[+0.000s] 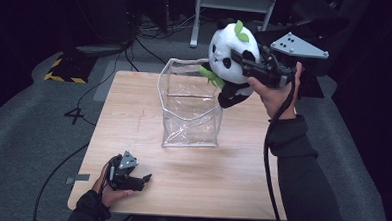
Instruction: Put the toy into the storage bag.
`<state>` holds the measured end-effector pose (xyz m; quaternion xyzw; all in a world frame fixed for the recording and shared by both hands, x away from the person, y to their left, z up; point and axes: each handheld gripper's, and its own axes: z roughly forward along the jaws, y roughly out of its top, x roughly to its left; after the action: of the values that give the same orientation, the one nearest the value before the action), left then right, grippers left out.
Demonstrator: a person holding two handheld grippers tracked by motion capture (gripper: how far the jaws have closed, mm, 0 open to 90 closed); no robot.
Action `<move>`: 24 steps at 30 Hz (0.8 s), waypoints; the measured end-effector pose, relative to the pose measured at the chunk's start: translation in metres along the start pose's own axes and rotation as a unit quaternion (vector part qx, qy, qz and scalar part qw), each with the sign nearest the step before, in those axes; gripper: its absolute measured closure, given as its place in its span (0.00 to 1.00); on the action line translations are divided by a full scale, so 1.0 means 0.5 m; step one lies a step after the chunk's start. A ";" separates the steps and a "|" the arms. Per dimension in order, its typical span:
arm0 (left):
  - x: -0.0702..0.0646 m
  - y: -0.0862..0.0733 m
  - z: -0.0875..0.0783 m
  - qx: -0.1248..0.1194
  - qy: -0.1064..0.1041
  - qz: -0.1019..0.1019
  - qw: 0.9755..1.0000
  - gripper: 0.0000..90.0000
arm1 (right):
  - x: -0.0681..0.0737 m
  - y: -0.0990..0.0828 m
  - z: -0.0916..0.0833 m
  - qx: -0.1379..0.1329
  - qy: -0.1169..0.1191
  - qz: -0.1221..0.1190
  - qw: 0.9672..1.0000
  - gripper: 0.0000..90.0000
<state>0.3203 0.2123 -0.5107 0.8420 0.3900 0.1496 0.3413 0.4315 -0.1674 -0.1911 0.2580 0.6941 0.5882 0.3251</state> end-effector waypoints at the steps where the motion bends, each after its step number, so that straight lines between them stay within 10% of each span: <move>1: 0.000 0.000 0.000 0.000 0.000 0.000 1.000 0.19 | 0.001 0.001 0.002 -0.001 0.002 0.001 1.000 0.52; 24: 0.000 0.000 0.000 0.000 0.000 0.000 1.000 0.19 | 0.037 0.022 0.048 -0.010 0.029 0.008 0.999 0.52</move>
<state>0.3203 0.2124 -0.5107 0.8421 0.3899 0.1501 0.3411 0.4373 -0.1362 -0.1853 0.2430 0.6956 0.6046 0.3026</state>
